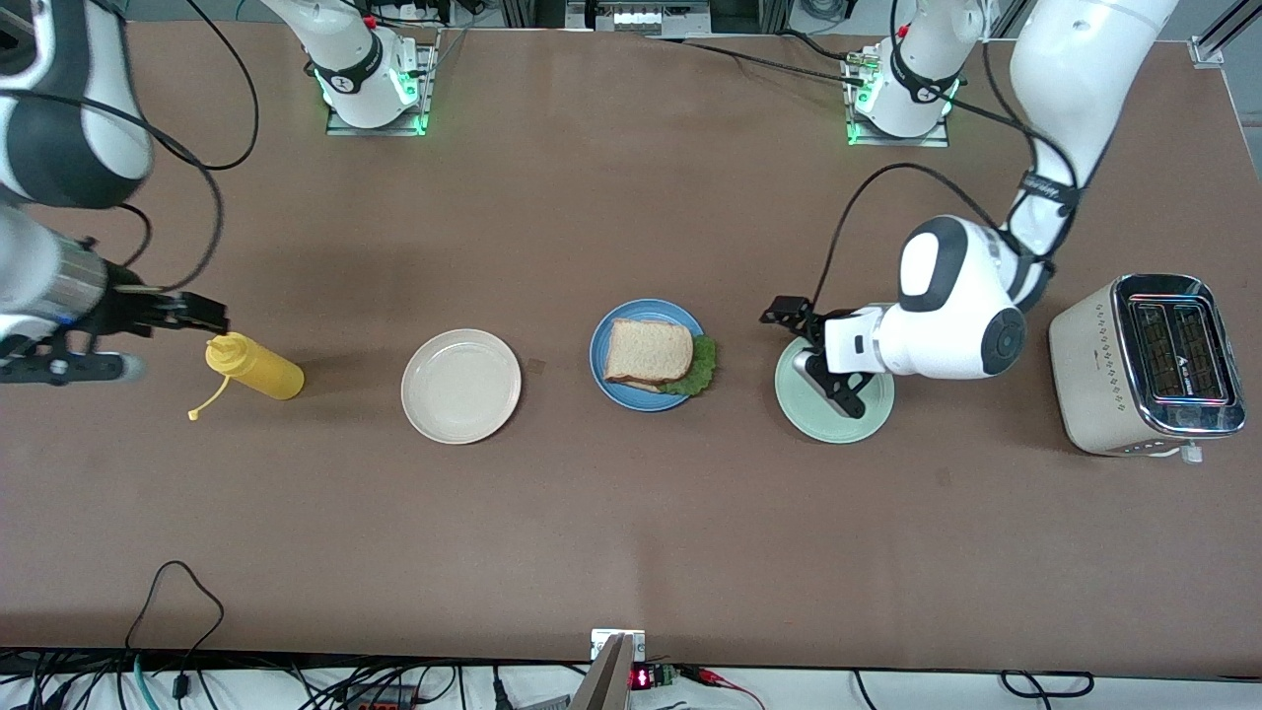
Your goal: Make sandwich in blue plate with both arms
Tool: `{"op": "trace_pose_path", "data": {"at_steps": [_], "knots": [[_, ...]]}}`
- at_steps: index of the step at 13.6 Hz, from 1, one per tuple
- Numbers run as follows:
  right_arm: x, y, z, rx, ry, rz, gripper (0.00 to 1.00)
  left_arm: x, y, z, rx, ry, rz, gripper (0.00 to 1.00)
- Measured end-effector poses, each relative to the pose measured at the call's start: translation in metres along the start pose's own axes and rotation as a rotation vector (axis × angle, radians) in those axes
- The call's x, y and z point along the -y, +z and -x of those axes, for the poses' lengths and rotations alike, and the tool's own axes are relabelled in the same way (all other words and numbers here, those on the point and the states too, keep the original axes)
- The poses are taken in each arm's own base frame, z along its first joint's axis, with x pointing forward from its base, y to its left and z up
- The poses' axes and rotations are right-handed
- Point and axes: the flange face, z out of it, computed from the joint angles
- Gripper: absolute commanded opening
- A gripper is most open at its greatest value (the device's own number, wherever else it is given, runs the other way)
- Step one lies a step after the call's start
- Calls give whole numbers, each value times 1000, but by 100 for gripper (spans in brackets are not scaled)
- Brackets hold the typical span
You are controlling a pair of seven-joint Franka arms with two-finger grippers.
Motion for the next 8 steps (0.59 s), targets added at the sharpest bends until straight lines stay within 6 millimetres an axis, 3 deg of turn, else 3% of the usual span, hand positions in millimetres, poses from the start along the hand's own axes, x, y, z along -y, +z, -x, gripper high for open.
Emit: {"op": "trace_pose_path", "data": {"at_steps": [3, 6, 8], "knots": [[-45, -36, 13, -51, 84, 10, 100, -20, -53, 29, 223, -90, -175, 100], [-81, -38, 22, -52, 157, -49, 100, -33, -134, 51, 334, -139, -382, 100], [-86, -37, 26, -49, 163, -53, 100, -39, -192, 59, 268, -177, -456, 100]]}}
